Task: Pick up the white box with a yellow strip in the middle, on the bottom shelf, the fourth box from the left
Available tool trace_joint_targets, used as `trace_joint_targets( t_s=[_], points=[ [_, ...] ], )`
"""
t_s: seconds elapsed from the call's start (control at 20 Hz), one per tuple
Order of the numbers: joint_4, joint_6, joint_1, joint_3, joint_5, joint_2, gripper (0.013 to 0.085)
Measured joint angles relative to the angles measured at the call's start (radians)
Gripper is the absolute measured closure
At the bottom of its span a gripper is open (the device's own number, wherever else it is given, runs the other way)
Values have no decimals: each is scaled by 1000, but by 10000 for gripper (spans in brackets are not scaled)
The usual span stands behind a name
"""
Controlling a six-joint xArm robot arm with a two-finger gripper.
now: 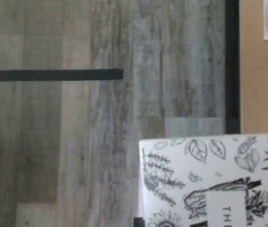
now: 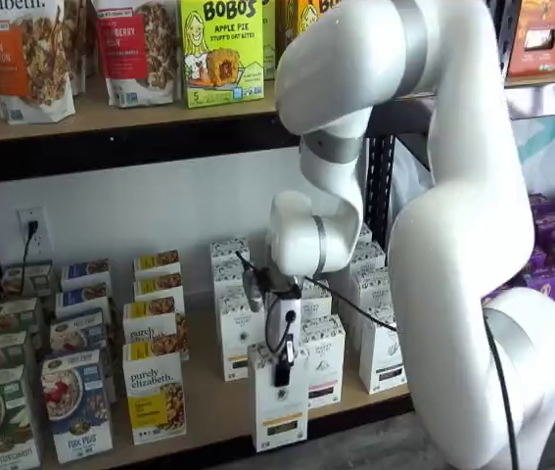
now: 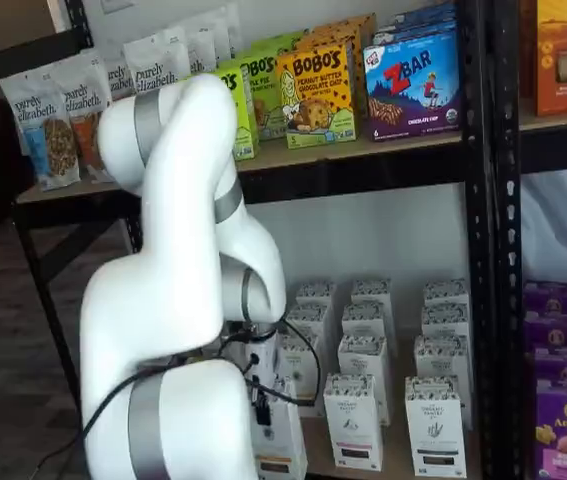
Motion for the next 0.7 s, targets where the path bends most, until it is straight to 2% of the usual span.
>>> trace_joint_targets(
  t_s=[0.15,0.4,0.7],
  points=[
    [-19,23,6,68,2,-70,450],
    [12,5,14,151,29,-169,450],
    [8,16,21,274,12,-300,450]
  ],
)
